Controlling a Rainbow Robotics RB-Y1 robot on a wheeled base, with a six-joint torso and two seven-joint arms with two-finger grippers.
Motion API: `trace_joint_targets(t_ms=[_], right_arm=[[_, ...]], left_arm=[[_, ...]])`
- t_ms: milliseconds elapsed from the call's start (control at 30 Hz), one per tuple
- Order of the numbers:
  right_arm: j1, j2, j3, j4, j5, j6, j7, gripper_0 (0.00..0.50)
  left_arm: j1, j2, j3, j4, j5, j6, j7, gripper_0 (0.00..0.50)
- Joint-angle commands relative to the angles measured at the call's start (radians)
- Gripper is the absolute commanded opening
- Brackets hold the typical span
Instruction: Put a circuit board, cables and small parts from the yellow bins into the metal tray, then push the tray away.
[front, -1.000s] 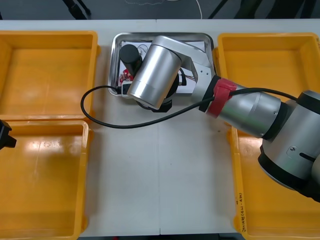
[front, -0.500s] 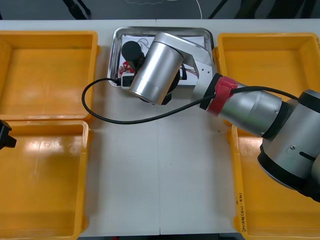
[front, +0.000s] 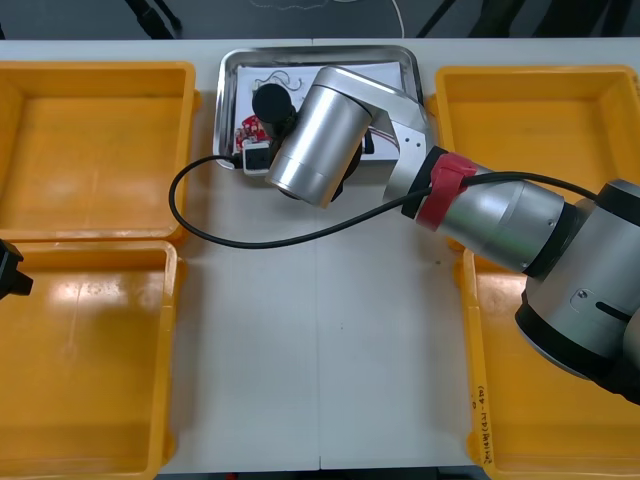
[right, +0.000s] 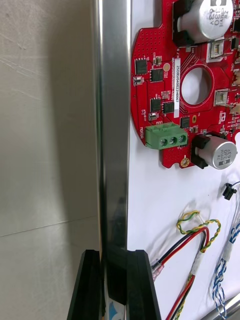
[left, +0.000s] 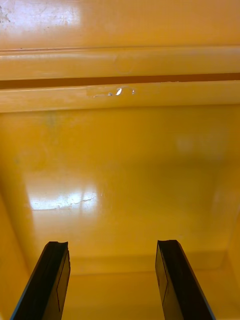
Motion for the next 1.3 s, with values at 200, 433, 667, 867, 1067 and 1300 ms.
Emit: trace_joint_targets(t_ms=[200,433,667,867,1067,1300], right_arm=[[-0.056,0.021,-0.033,0.002,0.021,-0.019,0.052,0.000],[-0.056,0.021,-0.033,0.002,0.027,-0.019,0.072,0.112],[-0.056,0.019,-0.033,-0.003,0.046,-0.019,0.129,0.443],[-0.056,0.018,-0.056,-0.010,0.021,0.004,0.215,0.500],[-0.056,0.012,-0.058,-0.059,0.016,0.063,0.219,0.500],[-0.056,-0.010,-0.084,-0.139,-0.031,0.163,0.219,0.500]], left_arm=[[0.016,0.045,0.029,-0.030,-0.009,0.006,-0.091,0.500],[0.016,0.045,0.029,-0.030,-0.009,0.006,-0.091,0.500],[0.016,0.045,0.029,-0.030,-0.009,0.006,-0.091,0.500],[0.016,0.045,0.029,-0.030,-0.009,0.006,-0.091,0.500],[0.016,0.045,0.029,-0.030,-0.009,0.006,-0.091,0.500],[0.016,0.045,0.029,-0.030,-0.009,0.006,-0.091,0.500]])
